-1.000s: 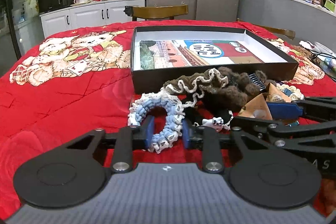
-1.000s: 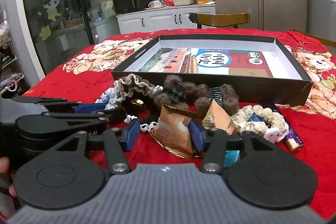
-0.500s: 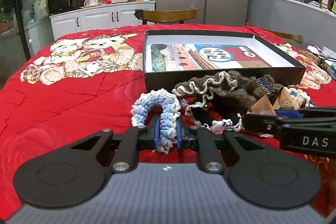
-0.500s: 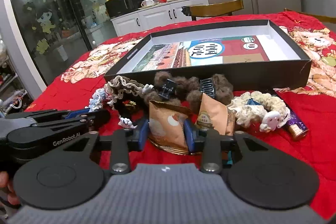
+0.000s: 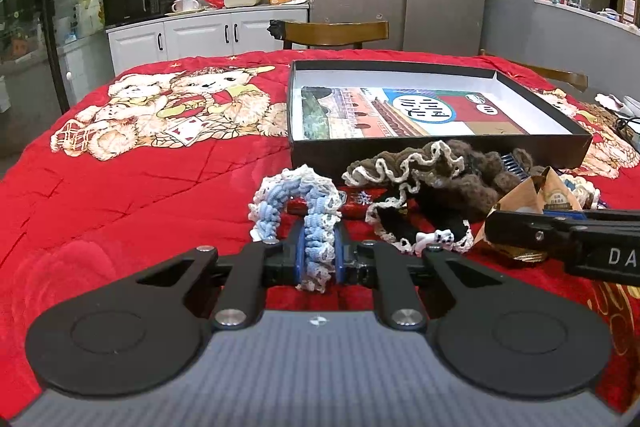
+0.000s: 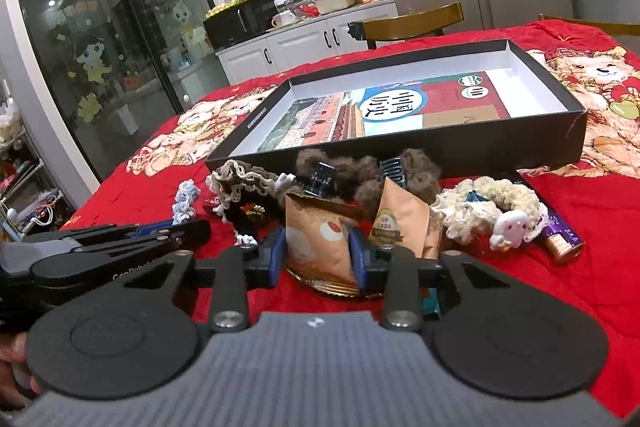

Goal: Organize objects
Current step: 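Lift both held items and carry them over the open black box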

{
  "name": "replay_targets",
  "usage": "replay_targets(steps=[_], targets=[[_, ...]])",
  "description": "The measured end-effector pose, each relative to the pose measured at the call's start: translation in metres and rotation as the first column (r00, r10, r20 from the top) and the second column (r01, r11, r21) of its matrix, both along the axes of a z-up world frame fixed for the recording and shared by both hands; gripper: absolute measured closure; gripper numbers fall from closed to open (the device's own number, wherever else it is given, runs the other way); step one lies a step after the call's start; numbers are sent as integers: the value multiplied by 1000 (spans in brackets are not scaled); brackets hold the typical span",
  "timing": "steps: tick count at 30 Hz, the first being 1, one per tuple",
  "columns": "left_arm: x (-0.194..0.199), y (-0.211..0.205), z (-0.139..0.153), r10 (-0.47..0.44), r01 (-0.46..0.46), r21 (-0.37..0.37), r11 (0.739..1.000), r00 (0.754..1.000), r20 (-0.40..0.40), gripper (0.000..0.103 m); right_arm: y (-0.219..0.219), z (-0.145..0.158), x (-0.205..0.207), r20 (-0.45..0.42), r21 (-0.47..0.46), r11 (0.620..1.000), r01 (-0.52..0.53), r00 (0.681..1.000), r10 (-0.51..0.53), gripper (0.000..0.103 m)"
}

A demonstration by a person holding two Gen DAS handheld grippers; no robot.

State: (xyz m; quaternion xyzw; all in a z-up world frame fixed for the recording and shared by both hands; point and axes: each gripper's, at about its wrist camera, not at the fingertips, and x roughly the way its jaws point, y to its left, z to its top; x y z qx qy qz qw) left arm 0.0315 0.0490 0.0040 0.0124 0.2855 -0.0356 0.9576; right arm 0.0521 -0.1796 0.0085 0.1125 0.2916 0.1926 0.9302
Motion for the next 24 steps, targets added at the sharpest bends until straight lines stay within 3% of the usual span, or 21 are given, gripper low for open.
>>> replay_targets(steps=[24], targets=[[-10, 5, 5, 61, -62, 7, 998, 997, 54, 86, 3, 11, -20, 139, 2, 1000, 15, 990, -15, 65]])
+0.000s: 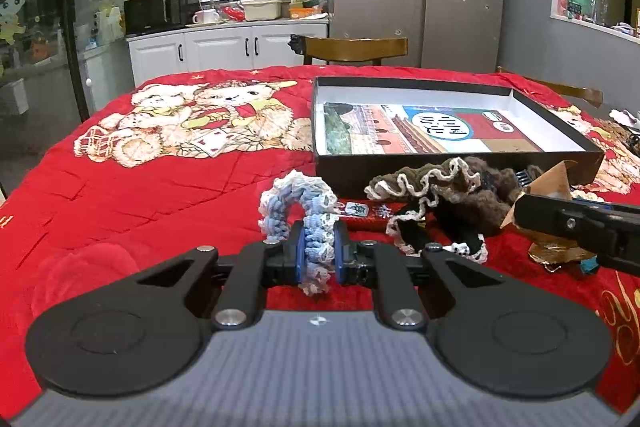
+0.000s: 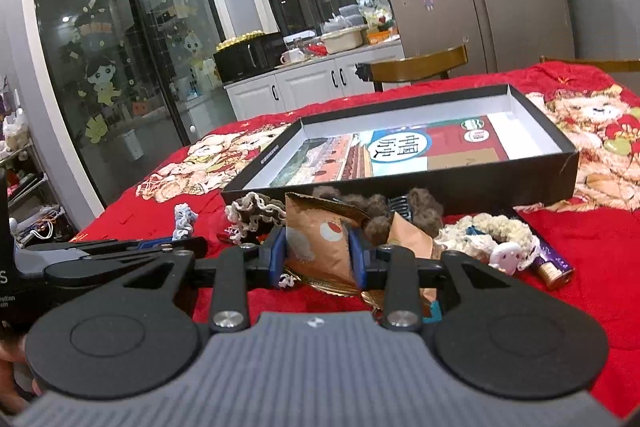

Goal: Organize objects
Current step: 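Lift both held items and carry them over the open black box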

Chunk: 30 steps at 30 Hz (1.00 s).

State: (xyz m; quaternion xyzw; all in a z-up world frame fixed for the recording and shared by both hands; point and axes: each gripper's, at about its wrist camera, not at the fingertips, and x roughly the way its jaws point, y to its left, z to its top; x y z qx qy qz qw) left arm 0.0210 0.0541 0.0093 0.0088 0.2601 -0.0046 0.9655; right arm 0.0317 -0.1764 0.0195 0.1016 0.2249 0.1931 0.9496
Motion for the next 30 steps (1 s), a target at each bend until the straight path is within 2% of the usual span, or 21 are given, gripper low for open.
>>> replay_targets(steps=[14, 22, 26, 30], targets=[[-9, 1, 4, 3, -3, -1, 1000, 999, 32, 88, 0, 4, -3, 18, -3, 1000, 12, 1000, -12, 65], [-12, 2, 12, 6, -5, -7, 1000, 998, 64, 89, -4, 13, -7, 46, 28, 999, 21, 999, -22, 65], [-17, 8, 24, 31, -27, -38, 999, 994, 108, 89, -5, 22, -8, 56, 46, 999, 16, 998, -19, 65], [-15, 16, 40, 36, -29, -94, 995, 996, 80, 89, -3, 37, -8, 54, 29, 999, 36, 998, -38, 65]])
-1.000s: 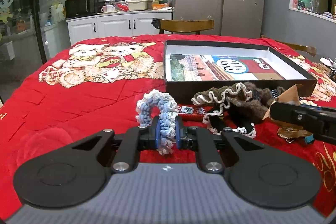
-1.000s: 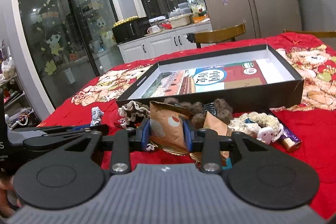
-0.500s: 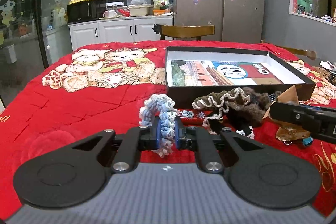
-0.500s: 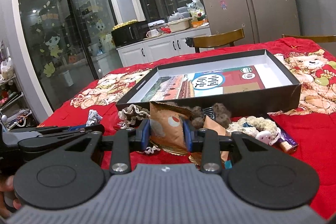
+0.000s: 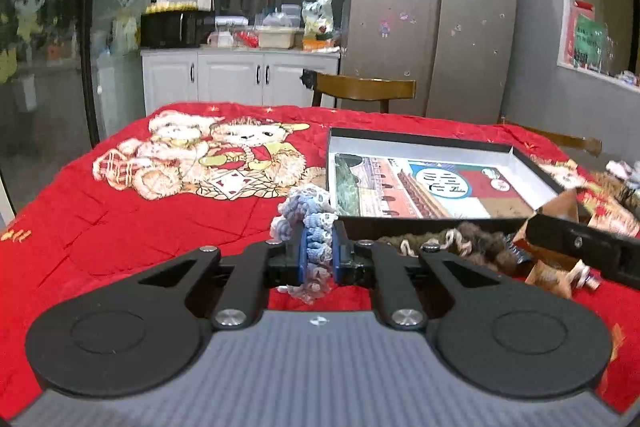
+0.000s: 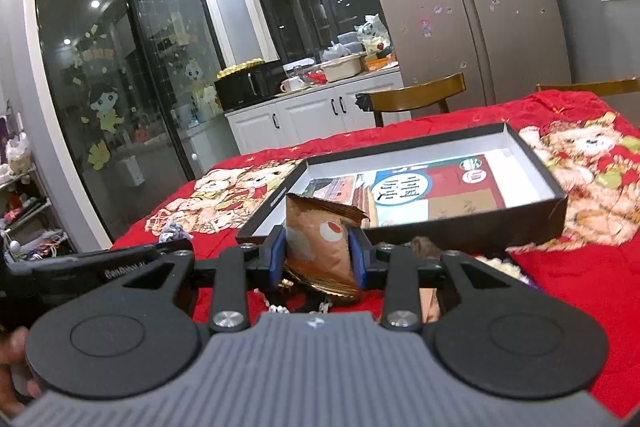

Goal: Organize objects
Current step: 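Lift both held items and carry them over the open black box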

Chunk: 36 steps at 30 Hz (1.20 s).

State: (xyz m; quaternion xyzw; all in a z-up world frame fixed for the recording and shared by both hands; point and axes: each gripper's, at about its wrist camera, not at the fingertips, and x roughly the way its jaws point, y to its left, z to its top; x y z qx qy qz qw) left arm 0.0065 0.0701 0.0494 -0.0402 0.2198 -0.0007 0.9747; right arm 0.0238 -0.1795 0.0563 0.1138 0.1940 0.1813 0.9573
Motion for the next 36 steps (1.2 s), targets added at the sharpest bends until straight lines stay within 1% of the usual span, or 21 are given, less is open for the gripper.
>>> replay_targets(steps=[2, 4, 6, 8, 10, 12, 14, 16, 18, 21, 24, 26, 28, 32, 33, 34, 35, 36], targets=[[2, 3, 10, 1, -1, -15, 1000, 1000, 0, 89, 0, 8, 2, -11, -8, 1000, 8, 1000, -8, 65], [5, 2, 22, -12, 12, 2, 1000, 1000, 7, 89, -1, 16, 6, -28, -6, 1000, 10, 1000, -10, 65], [9, 1, 37, -16, 16, -5, 1000, 1000, 17, 89, -3, 25, 13, -43, -5, 1000, 17, 999, -17, 65], [15, 1, 51, -25, 25, -33, 999, 999, 23, 89, -5, 32, 23, -66, -2, 1000, 23, 998, -23, 65], [25, -2, 65, -50, 52, -50, 997, 998, 26, 89, -6, 39, 32, -88, 2, 1000, 26, 996, -26, 65], [36, -3, 78, -70, 72, -83, 994, 997, 20, 89, -5, 48, 42, -108, -2, 1000, 23, 994, -23, 65], [46, -3, 89, -93, 93, -120, 988, 996, 7, 89, -5, 57, 52, -118, -9, 1000, 24, 993, -25, 65], [55, -6, 100, -101, 100, -134, 986, 995, 5, 89, -4, 64, 61, -122, -9, 1000, 28, 992, -29, 65], [64, -6, 108, -106, 105, -161, 981, 994, 7, 89, -4, 72, 71, -123, -13, 999, 38, 992, -39, 65], [81, -8, 112, -111, 105, -197, 975, 994, -17, 89, -1, 79, 88, -128, -33, 998, 58, 990, -62, 65], [99, -14, 107, -115, 103, -218, 970, 992, -47, 89, 2, 76, 110, -172, -35, 997, 65, 983, -70, 65], [110, -19, 97, -134, 114, -235, 965, 989, -70, 89, 5, 67, 127, -212, -28, 997, 68, 974, -72, 65], [118, -23, 86, -147, 122, -235, 964, 985, -92, 89, 5, 55, 141, -244, -23, 997, 71, 967, -74, 65], [131, -24, 55, -156, 123, -212, 970, 977, -146, 89, 6, 20, 164, -332, -2, 998, 57, 942, -55, 65], [134, -25, 49, -164, 131, -195, 972, 972, -166, 89, 5, 11, 167, -344, 14, 999, 50, 938, -42, 65], [136, -24, 43, -166, 133, -192, 972, 972, -168, 89, 5, 4, 170, -348, 20, 998, 53, 936, -42, 65], [135, -23, 36, -165, 133, -186, 974, 972, -169, 89, 8, -2, 174, -364, -5, 999, 40, 931, -39, 65], [137, -24, 31, -167, 138, -165, 977, 970, -176, 89, 10, -9, 178, -376, -16, 999, 33, 926, -36, 65]])
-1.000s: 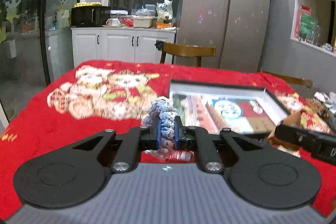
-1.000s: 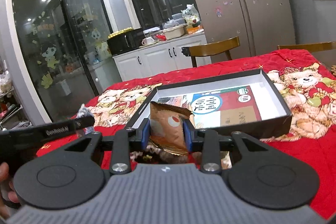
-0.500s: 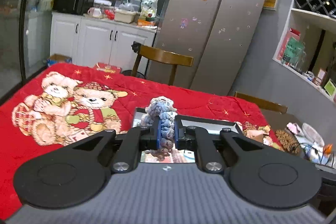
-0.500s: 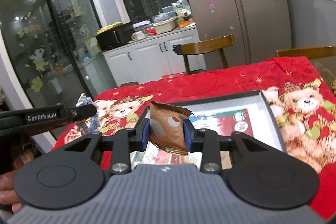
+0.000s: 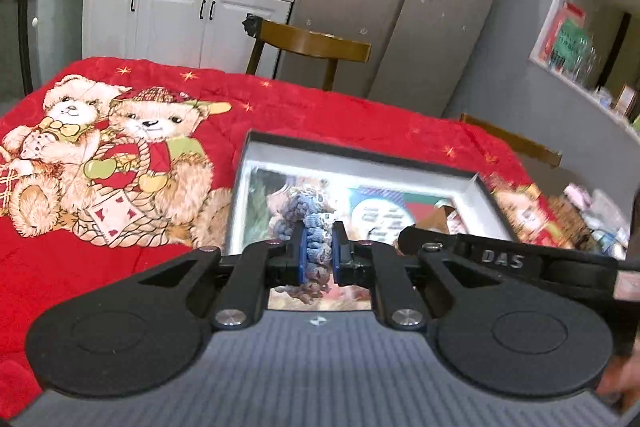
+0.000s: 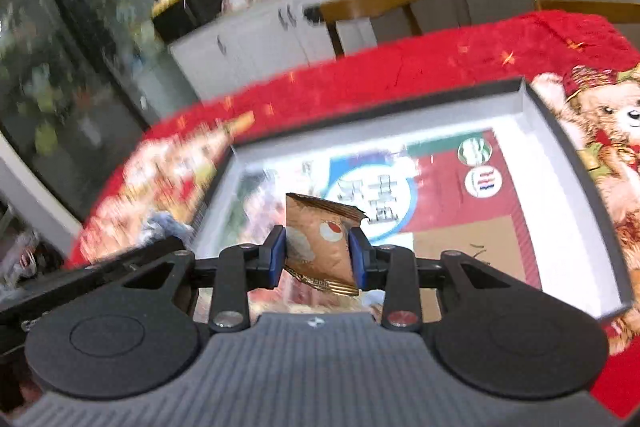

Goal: Organize objects
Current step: 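Lift both held items and carry them over the open black box, then open the left tool over the box while the right tool releases the packet inside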

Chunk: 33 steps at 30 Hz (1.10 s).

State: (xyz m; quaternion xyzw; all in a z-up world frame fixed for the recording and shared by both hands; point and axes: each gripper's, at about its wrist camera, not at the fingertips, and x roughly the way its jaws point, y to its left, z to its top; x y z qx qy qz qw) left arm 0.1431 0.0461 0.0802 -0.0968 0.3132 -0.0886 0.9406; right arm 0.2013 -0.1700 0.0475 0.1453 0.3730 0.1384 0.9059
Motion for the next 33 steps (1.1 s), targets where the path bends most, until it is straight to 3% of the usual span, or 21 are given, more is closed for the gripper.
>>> replay_targets(steps=[5, 11, 16, 33], targets=[[4, -3, -23, -39, 40, 22, 999, 999, -16, 89, -3, -13, 6, -15, -9, 1000, 3, 1000, -3, 65], [1, -19, -42, -41, 41, 99, 994, 999, 1, 89, 1, -14, 6, -6, -27, 999, -18, 1000, 18, 65], [-5, -21, -42, 2, -9, 153, 988, 999, 46, 89, 7, -14, 3, -4, -39, 998, -46, 999, 46, 65], [0, -18, -47, 36, -45, 184, 982, 998, 50, 89, 12, -19, -1, 1, -60, 996, -61, 998, 61, 65]])
